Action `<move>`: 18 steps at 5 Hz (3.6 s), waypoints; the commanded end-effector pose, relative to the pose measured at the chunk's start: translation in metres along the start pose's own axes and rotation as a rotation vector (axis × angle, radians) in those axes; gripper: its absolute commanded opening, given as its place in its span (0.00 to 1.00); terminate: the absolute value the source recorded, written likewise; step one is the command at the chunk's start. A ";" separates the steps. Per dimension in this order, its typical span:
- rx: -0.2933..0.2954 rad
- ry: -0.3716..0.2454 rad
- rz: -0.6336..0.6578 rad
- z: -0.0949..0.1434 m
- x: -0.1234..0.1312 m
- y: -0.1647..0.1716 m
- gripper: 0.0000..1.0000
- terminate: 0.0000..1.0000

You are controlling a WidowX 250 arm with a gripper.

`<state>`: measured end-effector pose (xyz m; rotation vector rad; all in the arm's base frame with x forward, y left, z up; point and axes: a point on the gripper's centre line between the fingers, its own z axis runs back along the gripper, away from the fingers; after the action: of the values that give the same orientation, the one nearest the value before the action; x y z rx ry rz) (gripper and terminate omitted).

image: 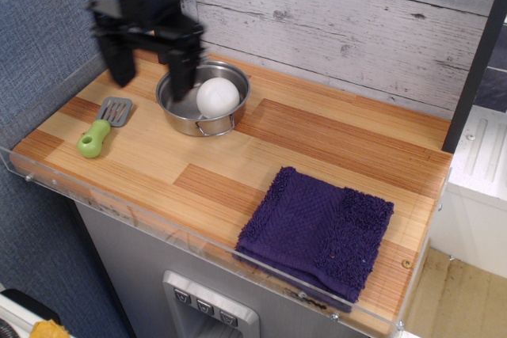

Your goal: Put the spatula above the purple towel.

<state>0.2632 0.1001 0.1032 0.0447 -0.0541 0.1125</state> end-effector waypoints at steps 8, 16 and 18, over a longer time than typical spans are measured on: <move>-0.027 0.083 0.011 -0.106 -0.008 0.036 0.00 0.00; -0.084 -0.006 -0.132 -0.039 0.049 -0.200 0.00 0.00; -0.034 -0.009 -0.062 -0.059 0.052 -0.205 0.00 0.00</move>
<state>0.3420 -0.0887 0.0234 0.0285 -0.0075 0.0649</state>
